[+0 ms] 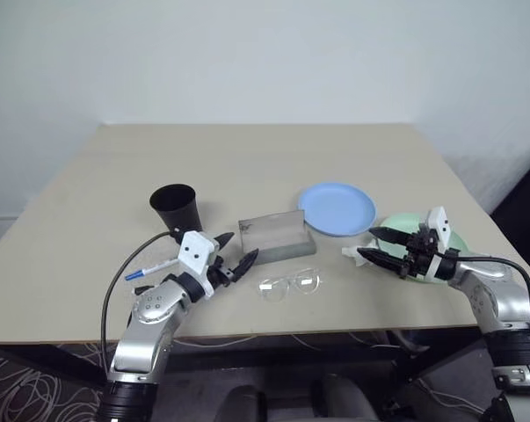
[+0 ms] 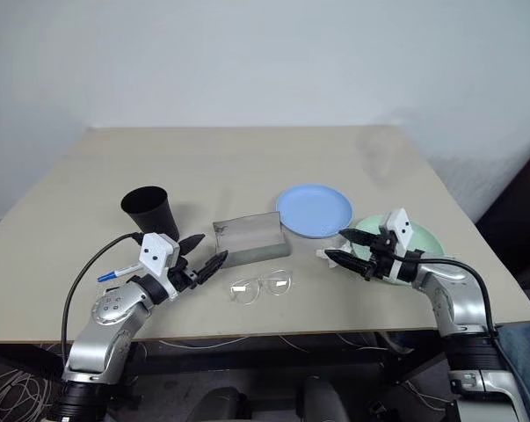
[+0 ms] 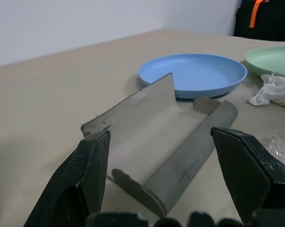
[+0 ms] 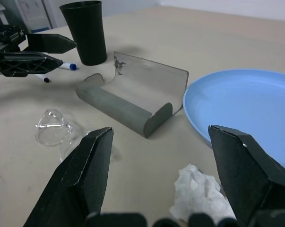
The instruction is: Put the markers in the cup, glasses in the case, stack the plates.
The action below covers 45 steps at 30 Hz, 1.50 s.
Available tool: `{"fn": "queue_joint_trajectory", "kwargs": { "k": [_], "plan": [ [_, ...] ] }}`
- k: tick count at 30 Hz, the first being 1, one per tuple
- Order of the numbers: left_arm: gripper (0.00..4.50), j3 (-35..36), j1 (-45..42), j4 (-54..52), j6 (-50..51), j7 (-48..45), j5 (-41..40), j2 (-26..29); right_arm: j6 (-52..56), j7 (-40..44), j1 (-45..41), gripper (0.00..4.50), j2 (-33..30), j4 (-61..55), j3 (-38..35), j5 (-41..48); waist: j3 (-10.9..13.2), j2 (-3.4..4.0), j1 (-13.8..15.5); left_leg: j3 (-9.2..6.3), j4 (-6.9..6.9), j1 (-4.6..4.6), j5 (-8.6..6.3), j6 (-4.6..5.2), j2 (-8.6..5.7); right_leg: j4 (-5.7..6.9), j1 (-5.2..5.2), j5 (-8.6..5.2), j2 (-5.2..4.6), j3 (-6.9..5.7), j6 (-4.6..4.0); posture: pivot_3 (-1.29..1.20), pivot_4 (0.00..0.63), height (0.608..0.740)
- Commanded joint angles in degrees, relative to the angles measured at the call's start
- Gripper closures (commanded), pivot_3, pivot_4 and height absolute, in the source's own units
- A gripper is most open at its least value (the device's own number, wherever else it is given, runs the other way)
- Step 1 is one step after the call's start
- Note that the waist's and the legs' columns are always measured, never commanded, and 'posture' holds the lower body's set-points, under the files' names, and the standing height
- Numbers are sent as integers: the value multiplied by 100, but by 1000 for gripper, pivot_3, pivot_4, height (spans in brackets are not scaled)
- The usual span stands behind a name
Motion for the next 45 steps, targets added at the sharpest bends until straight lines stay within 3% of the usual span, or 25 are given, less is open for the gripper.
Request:
{"fn": "queue_joint_trajectory", "kwargs": {
  "k": [1,33,45],
  "plan": [
    [932,-63,-41,-255,-34,-18,-61,-34,-129,60,-15,1004,-117,-86,-188,59,0,0,1,0,0,0,0,0,0,0,0,0,0,0,0,0,0,721],
    [932,-92,-579,282,-109,-845,-234,340,505,-1185,389,1004,-395,-1430,-177,-224,1,0,1,-1,-4,-5,-1,0,2,-29,5,0,0,-3,1,0,0,721],
    [932,-325,-654,98,24,-756,-225,182,1215,-2067,544,1004,-665,-1281,312,-1290,0,0,4,7,-13,-14,8,22,-1,-49,6,1,0,-6,2,0,0,721]
  ]
}}
